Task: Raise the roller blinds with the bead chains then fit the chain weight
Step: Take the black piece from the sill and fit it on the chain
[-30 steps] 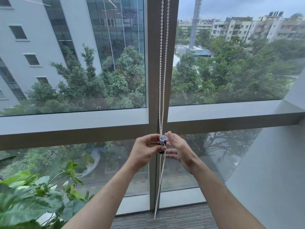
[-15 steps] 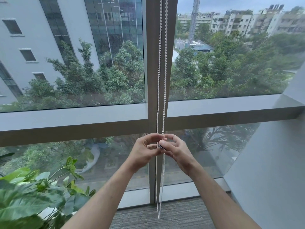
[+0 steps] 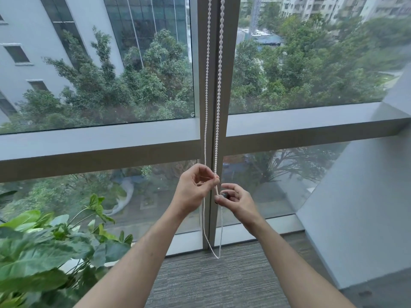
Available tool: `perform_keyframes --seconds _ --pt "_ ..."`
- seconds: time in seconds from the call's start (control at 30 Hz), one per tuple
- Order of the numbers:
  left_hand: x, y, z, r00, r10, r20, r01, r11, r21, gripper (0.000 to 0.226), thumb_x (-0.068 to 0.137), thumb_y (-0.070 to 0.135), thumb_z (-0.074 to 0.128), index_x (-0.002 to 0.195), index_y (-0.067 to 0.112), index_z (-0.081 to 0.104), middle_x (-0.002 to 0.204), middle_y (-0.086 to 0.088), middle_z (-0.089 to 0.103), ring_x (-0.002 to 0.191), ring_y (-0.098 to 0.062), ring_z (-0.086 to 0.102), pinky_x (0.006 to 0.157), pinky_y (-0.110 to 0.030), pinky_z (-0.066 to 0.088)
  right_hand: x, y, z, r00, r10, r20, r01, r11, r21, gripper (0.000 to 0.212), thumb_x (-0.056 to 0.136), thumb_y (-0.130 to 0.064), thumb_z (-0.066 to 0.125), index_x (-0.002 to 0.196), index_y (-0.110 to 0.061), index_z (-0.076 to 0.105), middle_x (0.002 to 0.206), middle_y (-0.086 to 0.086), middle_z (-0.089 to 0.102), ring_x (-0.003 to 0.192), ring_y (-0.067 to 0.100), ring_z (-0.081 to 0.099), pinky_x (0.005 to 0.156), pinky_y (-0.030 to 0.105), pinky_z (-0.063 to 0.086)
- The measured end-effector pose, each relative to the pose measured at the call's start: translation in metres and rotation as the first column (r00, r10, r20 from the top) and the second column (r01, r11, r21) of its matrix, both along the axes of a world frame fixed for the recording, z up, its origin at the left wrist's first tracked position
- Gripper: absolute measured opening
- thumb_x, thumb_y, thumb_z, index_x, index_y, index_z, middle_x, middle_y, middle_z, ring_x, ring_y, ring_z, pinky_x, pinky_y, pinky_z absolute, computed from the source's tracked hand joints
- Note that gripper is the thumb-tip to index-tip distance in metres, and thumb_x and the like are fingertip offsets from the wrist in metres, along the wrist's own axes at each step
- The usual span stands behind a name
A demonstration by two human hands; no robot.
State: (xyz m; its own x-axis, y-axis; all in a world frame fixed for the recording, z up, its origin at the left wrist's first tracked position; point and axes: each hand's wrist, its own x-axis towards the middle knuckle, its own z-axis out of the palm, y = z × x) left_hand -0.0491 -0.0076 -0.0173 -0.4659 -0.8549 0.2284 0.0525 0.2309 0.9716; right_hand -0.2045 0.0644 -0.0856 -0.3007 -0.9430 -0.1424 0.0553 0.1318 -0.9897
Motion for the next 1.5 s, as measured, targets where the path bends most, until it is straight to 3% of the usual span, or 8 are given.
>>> perform_keyframes --seconds 0.27,0.37,0.63,0.8,0.97,1.17,1.4,1.5 --pt "0.012 0.004 -0.021 0.983 -0.008 0.186 0.026 0.995 -0.093 0.021 0.080 0.016 0.074 0.085 0.033 0.061 0.086 0.004 0.073 0.082 -0.018 0.071 0.076 -0.048 0.059 0.011 0.016 -0.041 0.997 -0.013 -0.080 0.024 0.990 0.136 0.058 0.058 -0.049 0.088 0.109 -0.030 0.067 0.107 0.005 0.068 0.092 0.008 0.069 0.077 0.019 0.054" --pt "0.017 0.003 -0.028 0.982 0.016 0.188 0.006 0.994 -0.113 0.025 0.082 0.013 0.074 0.085 0.033 0.061 0.085 0.002 0.073 0.082 -0.016 0.070 0.075 -0.036 0.058 0.016 0.021 -0.057 0.996 -0.023 -0.085 0.038 0.985 0.168 0.058 0.058 -0.048 0.089 0.108 -0.031 0.066 0.108 0.005 0.067 0.093 0.010 0.068 0.078 0.019 0.055" --pt "0.019 0.009 -0.061 0.971 0.029 0.237 -0.010 0.997 -0.081 0.011 0.084 0.006 0.074 0.089 0.011 0.066 0.086 -0.008 0.072 0.081 -0.024 0.069 0.078 -0.036 0.058 0.023 0.027 -0.102 0.992 -0.062 -0.113 0.090 0.961 0.263 0.062 0.061 -0.045 0.088 0.115 -0.029 0.065 0.108 0.000 0.066 0.095 0.008 0.066 0.076 0.017 0.052" --pt "0.016 0.009 -0.090 0.966 0.044 0.253 -0.032 0.998 -0.049 0.026 0.082 0.007 0.077 0.080 0.029 0.063 0.071 0.015 0.068 0.068 -0.002 0.063 0.069 -0.017 0.050 0.022 0.028 -0.133 0.983 -0.087 -0.160 0.135 0.939 0.317 0.056 0.066 -0.038 0.089 0.116 -0.023 0.066 0.103 0.001 0.069 0.091 0.009 0.065 0.075 0.020 0.049" --pt "0.007 0.006 -0.129 0.970 0.057 0.238 -0.056 0.998 -0.011 0.022 0.082 0.013 0.077 0.081 0.031 0.065 0.073 0.012 0.069 0.070 -0.009 0.065 0.072 -0.031 0.056 0.016 0.030 -0.167 0.978 -0.120 -0.170 0.175 0.917 0.359 0.054 0.071 -0.034 0.087 0.117 -0.018 0.065 0.099 0.001 0.068 0.092 0.015 0.063 0.085 0.032 0.052" --pt "-0.008 0.003 -0.167 0.975 0.026 0.221 -0.021 0.999 -0.025 0.029 0.082 0.013 0.077 0.081 0.039 0.066 0.077 0.019 0.071 0.070 0.003 0.064 0.067 -0.011 0.047 0.012 0.033 -0.218 0.952 -0.175 -0.252 0.263 0.890 0.374 0.048 0.075 -0.030 0.085 0.116 -0.013 0.066 0.108 0.007 0.068 0.091 0.013 0.062 0.086 0.031 0.052" --pt "-0.020 -0.010 -0.221 0.981 0.021 0.195 -0.013 0.999 -0.038 0.013 0.082 0.012 0.077 0.089 0.020 0.070 0.082 0.004 0.074 0.076 -0.006 0.068 0.073 -0.017 0.052 0.003 0.031 -0.291 0.944 -0.143 -0.298 0.264 0.867 0.423 0.053 0.076 -0.037 0.083 0.120 -0.016 0.064 0.109 0.001 0.067 0.099 0.014 0.062 0.084 0.027 0.051" --pt "-0.024 -0.011 -0.246 0.983 0.029 0.179 -0.022 0.999 -0.037 0.016 0.081 0.010 0.077 0.087 0.023 0.070 0.081 0.005 0.073 0.075 -0.008 0.068 0.074 -0.024 0.056 0.001 0.031 -0.320 0.943 -0.146 -0.299 0.271 0.859 0.434 0.052 0.077 -0.035 0.083 0.120 -0.015 0.063 0.114 0.005 0.066 0.103 0.019 0.062 0.094 0.038 0.052"
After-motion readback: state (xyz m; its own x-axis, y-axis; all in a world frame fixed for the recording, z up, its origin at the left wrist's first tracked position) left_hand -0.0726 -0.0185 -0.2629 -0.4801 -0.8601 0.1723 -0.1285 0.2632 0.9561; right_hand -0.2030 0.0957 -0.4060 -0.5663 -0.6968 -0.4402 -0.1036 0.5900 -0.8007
